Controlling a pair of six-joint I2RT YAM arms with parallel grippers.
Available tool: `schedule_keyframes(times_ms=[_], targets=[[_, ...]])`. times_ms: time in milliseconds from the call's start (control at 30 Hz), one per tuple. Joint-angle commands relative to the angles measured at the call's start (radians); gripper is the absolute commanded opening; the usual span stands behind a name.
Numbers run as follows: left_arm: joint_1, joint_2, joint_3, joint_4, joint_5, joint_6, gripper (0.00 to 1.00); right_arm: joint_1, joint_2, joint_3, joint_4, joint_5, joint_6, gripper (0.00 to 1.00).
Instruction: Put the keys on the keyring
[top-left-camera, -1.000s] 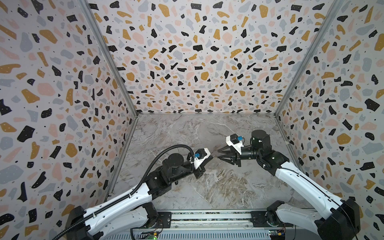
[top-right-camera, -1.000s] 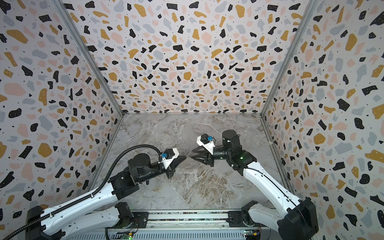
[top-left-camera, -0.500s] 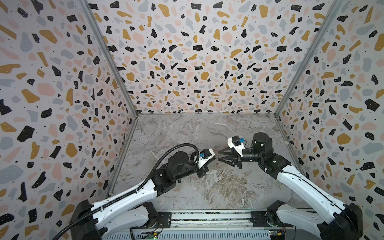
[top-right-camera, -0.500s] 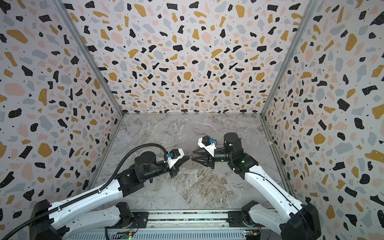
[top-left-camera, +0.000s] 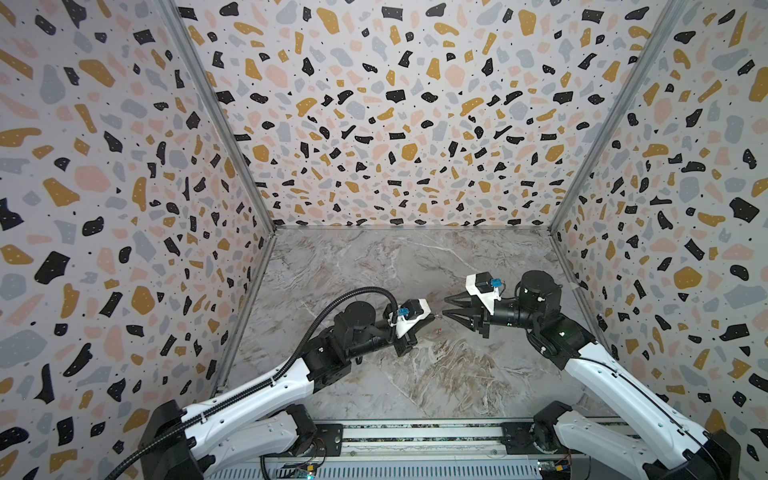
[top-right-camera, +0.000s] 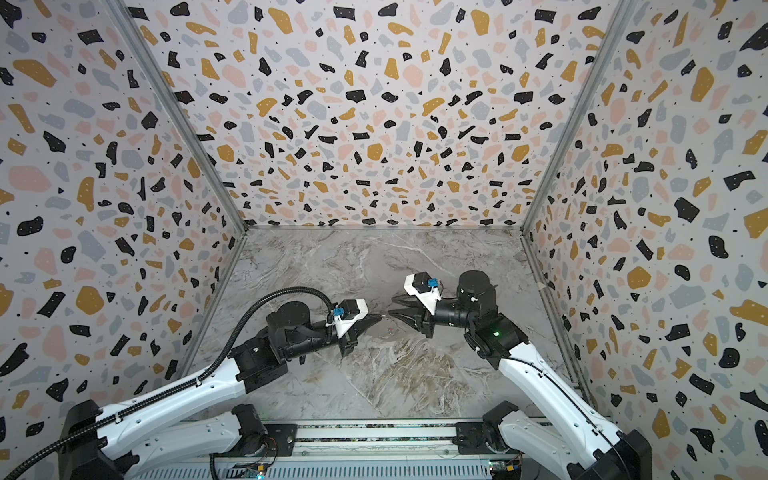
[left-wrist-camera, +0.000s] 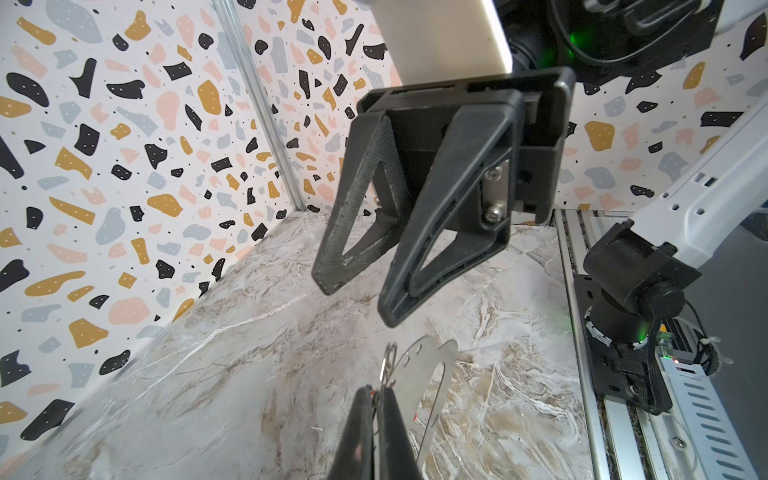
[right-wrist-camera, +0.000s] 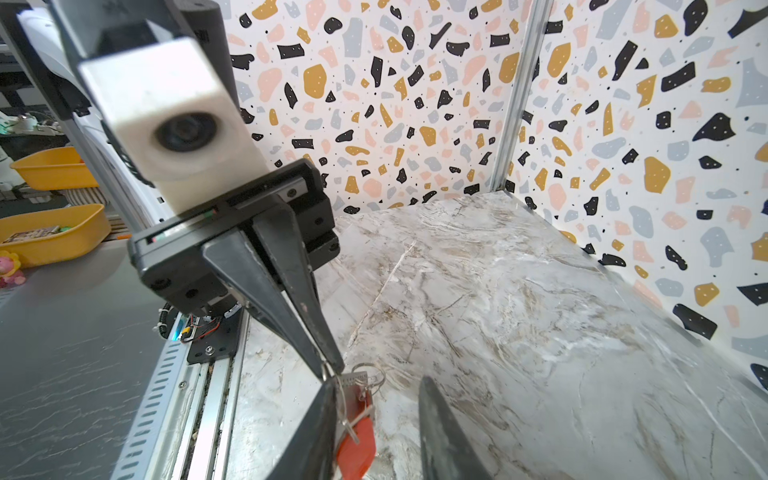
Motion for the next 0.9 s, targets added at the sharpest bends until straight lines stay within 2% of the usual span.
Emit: schedule_keyframes(times_ms=[0, 267, 567, 633, 733, 867], targets=[[0.026, -0.019, 0.046, 0.052, 0.067, 0.012, 0.0, 0.0, 0.014, 0.019, -0.029, 0.015, -0.009, 0.33], [0.081, -0.014, 0.047, 0.071, 0.141, -0.003, 0.0, 0.051, 0.023, 0.009, -0.043, 0.013, -0.032, 0.31], [0.09, 0.009, 0.052, 0.089, 0.174, -0.021, 0.0, 0.071, 0.04, 0.021, -0.031, -0.01, -0.036, 0.29], [0.09, 0.012, 0.052, 0.093, 0.182, -0.024, 0.0, 0.071, 0.045, 0.022, -0.027, -0.01, -0.036, 0.24], [0.091, 0.018, 0.055, 0.091, 0.193, -0.028, 0.0, 0.074, 0.051, 0.024, -0.017, -0.01, -0.031, 0.13], [0.091, 0.018, 0.048, 0.105, 0.196, -0.034, 0.0, 0.072, 0.058, 0.025, -0.01, -0.017, -0.03, 0.1]])
